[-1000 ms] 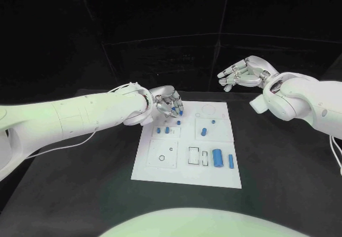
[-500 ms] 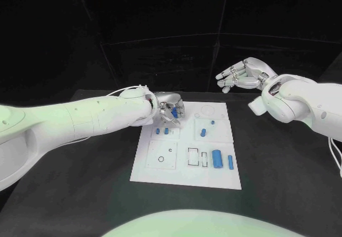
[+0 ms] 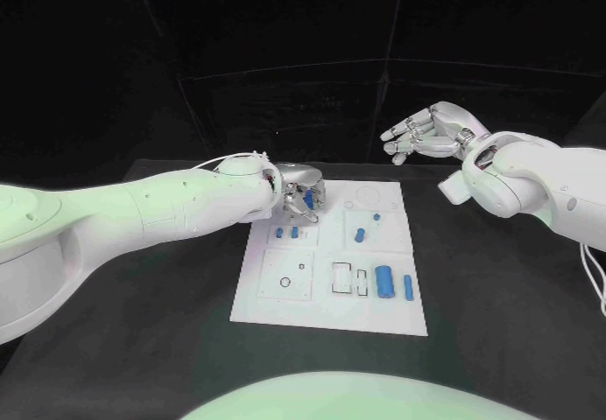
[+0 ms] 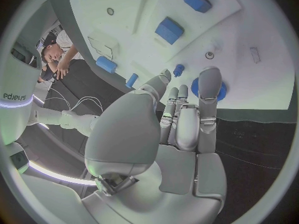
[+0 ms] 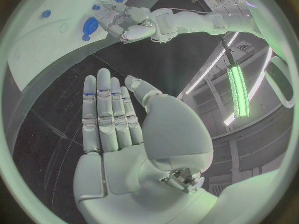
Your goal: Assemble the parts on the task board
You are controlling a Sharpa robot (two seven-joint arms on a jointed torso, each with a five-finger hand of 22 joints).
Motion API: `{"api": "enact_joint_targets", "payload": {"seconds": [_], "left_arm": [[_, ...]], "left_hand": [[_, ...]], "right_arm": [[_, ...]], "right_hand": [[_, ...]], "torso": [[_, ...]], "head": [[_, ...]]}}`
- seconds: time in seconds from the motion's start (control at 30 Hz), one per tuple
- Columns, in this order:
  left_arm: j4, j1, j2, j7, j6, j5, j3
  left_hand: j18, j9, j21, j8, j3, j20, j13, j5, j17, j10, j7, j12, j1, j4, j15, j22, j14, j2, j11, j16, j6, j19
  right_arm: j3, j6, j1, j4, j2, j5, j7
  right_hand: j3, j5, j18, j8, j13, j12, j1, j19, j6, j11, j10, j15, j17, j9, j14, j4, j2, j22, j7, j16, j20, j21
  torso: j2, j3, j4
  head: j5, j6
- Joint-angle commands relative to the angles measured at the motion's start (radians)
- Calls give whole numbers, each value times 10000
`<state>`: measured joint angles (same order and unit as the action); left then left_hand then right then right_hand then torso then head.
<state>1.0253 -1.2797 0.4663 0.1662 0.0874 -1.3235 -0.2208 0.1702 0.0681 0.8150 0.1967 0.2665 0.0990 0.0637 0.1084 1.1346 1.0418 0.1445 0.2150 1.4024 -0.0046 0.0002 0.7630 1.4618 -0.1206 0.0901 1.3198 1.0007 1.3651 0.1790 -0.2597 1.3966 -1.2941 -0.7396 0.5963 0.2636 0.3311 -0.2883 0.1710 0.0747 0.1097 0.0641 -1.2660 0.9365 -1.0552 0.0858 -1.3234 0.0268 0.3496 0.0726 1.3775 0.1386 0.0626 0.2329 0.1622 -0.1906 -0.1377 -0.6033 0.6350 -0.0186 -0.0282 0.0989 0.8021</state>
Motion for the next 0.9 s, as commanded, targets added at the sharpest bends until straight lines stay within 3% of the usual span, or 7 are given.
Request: {"api": "enact_joint_targets", "payload": {"seconds": [0.03, 0.9], "left_arm": [[-65, -5, -48, -13, -173, -229, 10], [-583, 130, -403, -425, -771, -325, 15]], "left_hand": [[-109, 15, 98, -58, 100, -19, -3, -14, -174, 127, -18, -81, -4, -7, -10, 89, 242, 136, -18, -38, 142, 118], [-182, 0, 502, -355, 257, -72, 8, -29, -483, 584, -2, -488, -290, 36, -50, 539, 245, 56, -46, -85, 409, 265]], "right_arm": [[-6, -25, 22, -7, 19, -43, 104], [-6, -75, 22, 14, 105, -43, 70]], "right_hand": [[75, -62, 97, 6, -9, -37, -61, -32, -25, 16, 84, 9, -12, -8, -63, -2, -28, -13, 47, 64, -62, 44], [86, -65, 97, -7, -24, -35, -63, -33, -13, 23, 100, 14, -16, -13, -60, -8, -42, -20, 54, 91, -67, 59]], "torso": [[-7, -3, 17], [-16, -10, 14]], "head": [[1, -8], [44, 0]]}}
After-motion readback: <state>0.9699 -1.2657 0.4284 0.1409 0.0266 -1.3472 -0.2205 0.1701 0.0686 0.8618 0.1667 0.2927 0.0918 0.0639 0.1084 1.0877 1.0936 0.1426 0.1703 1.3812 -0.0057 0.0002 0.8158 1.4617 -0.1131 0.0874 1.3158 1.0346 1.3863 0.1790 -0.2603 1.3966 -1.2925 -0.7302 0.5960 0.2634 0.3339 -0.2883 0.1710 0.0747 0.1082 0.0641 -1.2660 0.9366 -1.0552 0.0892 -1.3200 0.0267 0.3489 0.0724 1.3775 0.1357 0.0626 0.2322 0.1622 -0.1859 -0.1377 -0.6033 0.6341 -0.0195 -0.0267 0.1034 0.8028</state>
